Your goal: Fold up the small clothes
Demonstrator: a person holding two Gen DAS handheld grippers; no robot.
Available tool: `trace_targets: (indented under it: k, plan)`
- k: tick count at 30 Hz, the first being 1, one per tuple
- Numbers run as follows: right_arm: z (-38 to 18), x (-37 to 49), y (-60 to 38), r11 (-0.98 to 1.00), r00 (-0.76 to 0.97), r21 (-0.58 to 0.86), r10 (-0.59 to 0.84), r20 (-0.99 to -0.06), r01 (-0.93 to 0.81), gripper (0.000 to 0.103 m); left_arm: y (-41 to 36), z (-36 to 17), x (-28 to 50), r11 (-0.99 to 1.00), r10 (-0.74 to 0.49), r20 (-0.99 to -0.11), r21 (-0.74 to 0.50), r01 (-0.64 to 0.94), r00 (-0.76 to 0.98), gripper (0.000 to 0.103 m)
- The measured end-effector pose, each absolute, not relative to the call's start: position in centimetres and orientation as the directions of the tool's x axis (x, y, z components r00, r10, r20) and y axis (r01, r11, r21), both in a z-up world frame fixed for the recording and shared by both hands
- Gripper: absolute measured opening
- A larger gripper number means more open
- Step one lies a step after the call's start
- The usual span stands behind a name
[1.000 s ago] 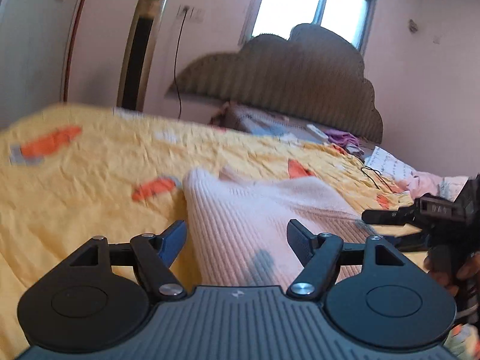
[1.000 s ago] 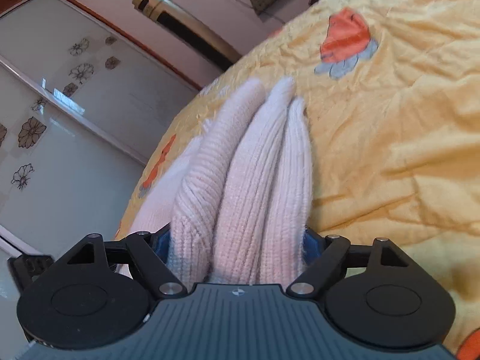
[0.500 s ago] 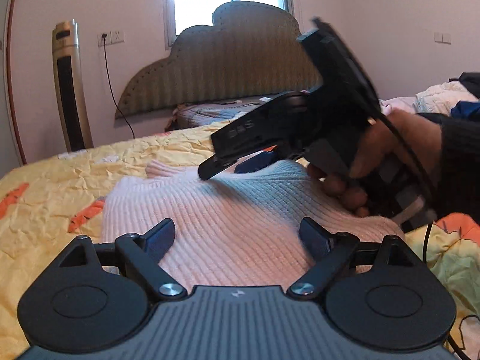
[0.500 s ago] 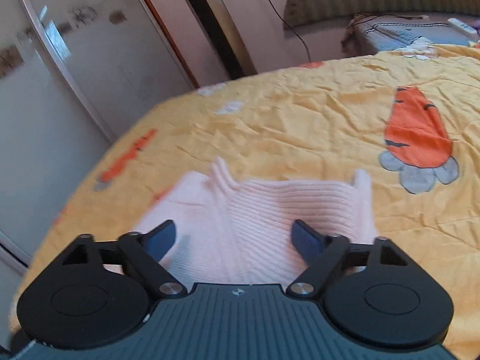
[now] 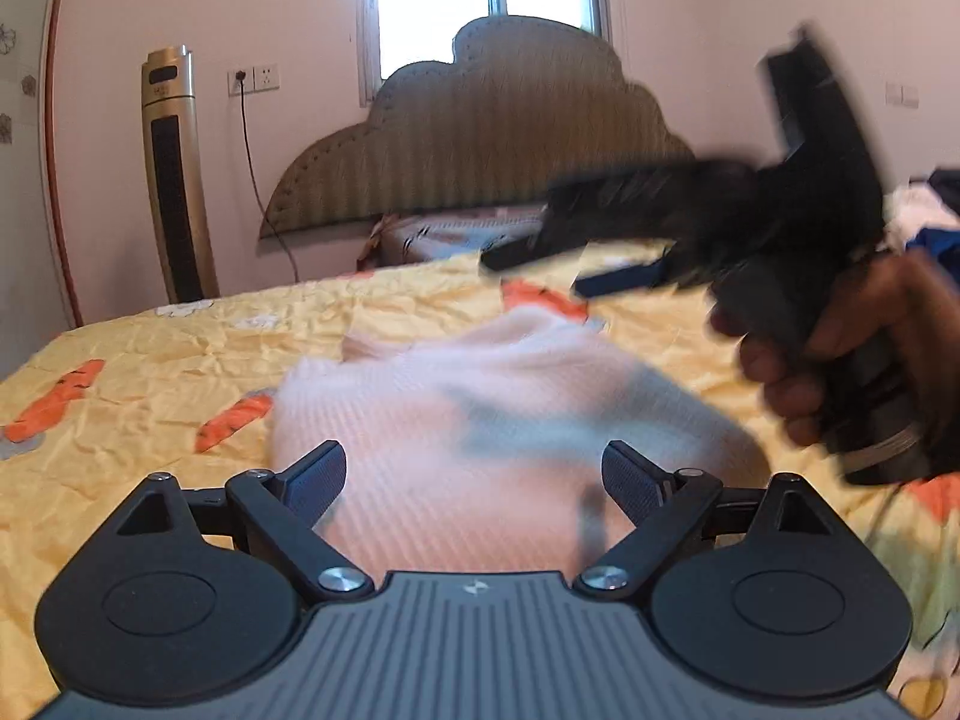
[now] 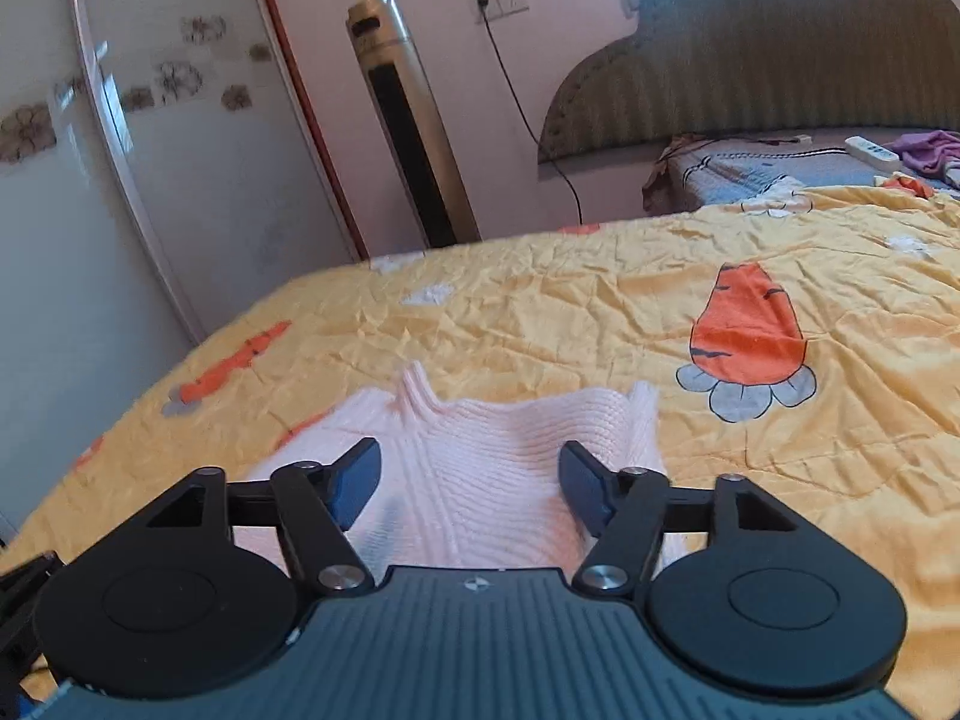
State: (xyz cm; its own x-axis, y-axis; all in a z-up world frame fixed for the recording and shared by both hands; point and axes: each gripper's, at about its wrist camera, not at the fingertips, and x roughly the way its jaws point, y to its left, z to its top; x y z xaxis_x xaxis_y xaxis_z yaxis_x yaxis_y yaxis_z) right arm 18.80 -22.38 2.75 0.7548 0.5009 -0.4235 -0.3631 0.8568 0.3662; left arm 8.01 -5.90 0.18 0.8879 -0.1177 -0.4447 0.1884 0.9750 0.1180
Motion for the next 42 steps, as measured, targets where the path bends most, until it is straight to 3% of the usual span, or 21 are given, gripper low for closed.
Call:
trace_targets:
  k: [2,4,8,10,15,25,30,31,35,39,42]
  plan:
    - [3.8,16.6,-23.0,0.811,0.757,0.415,0.558,-0.339,-0.412,0.093,-5.9,-0.8,9.2,0.978,-0.061,-0.487,0.144,0.149,0.871,0.097]
    - [3.8,15.5,-22.5,0.792,0.739,0.419,0.588,-0.329,-0.444,0.097,-6.1,-1.4,10.0,0.98,-0.041,-0.492,0.151,0.132,0.87,0.103]
    - [0.3,16.8,-19.3,0.855,0.701,0.259,0.517,-0.491,-0.449,0.092,-6.5,-2.3,10.3,0.984,-0.027,-0.491,0.142,0.11,0.871,0.103]
    - [-0.8,16.3,-18.6,0.863,0.733,0.173,0.497,-0.464,-0.475,0.091,-6.1,-2.7,10.0,0.985,-0.037,-0.486,0.129,0.113,0.873,0.103]
    - [-1.0,16.5,-19.2,0.851,0.72,0.22,0.522,-0.457,-0.477,0.091,-6.0,-2.7,10.2,0.985,-0.043,-0.495,0.124,0.12,0.868,0.103]
    - [0.7,14.6,-18.0,0.884,0.751,0.115,0.447,-0.486,-0.452,0.093,-5.3,-0.7,7.0,0.991,-0.055,-0.469,0.082,0.105,0.881,0.102]
    - [1.4,10.6,-19.5,0.892,0.782,0.131,0.444,-0.437,-0.433,0.098,-5.7,-3.4,6.6,0.977,-0.041,-0.512,0.157,0.141,0.858,0.103]
    - [0.2,10.9,-19.8,0.902,0.763,0.132,0.419,-0.493,-0.41,0.097,-5.4,-3.8,7.1,0.982,-0.042,-0.525,0.134,0.131,0.85,0.103]
    - [-2.8,11.3,-22.9,0.867,0.736,0.316,0.495,-0.462,-0.385,0.1,-3.4,-3.5,8.0,0.995,-0.096,-0.569,-0.024,0.1,0.817,0.103]
    - [-0.8,11.8,-23.6,0.86,0.708,0.341,0.507,-0.491,-0.379,0.102,-1.6,-1.8,6.5,0.986,-0.15,-0.506,-0.135,0.094,0.85,0.102]
    - [0.0,12.1,-26.5,0.811,0.73,0.489,0.541,-0.418,-0.322,0.103,1.4,-0.9,7.0,0.946,-0.205,-0.463,-0.321,0.053,0.863,0.103]
